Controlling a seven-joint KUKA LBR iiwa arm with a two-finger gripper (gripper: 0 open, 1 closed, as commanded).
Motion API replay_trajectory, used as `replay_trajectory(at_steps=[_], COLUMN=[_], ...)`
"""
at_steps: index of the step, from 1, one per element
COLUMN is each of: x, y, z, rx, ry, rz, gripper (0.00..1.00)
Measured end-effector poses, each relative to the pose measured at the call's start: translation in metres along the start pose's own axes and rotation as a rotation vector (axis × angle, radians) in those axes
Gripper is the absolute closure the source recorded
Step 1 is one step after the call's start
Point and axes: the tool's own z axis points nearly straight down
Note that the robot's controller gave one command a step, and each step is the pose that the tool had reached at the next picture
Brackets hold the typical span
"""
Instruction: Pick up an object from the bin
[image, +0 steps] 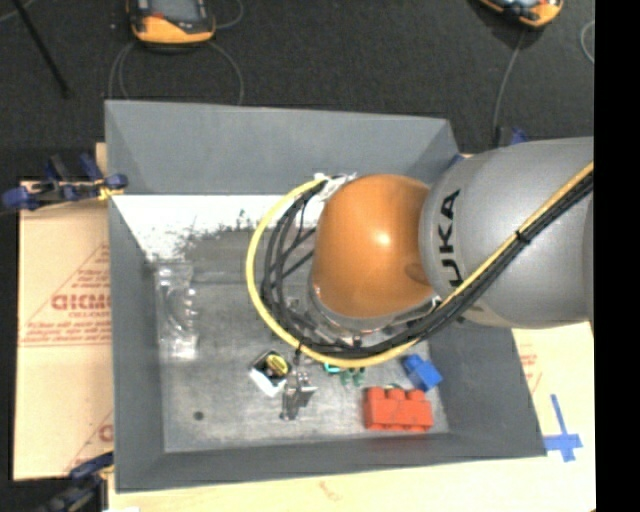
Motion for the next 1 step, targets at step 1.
replay_trajectory(at_steps=[1], x=[-0.0242], y=[-0.0095], z=[0.1212], rx=[-0.003], ry=[-0.025], rz=[-0.083], gripper=[0.00])
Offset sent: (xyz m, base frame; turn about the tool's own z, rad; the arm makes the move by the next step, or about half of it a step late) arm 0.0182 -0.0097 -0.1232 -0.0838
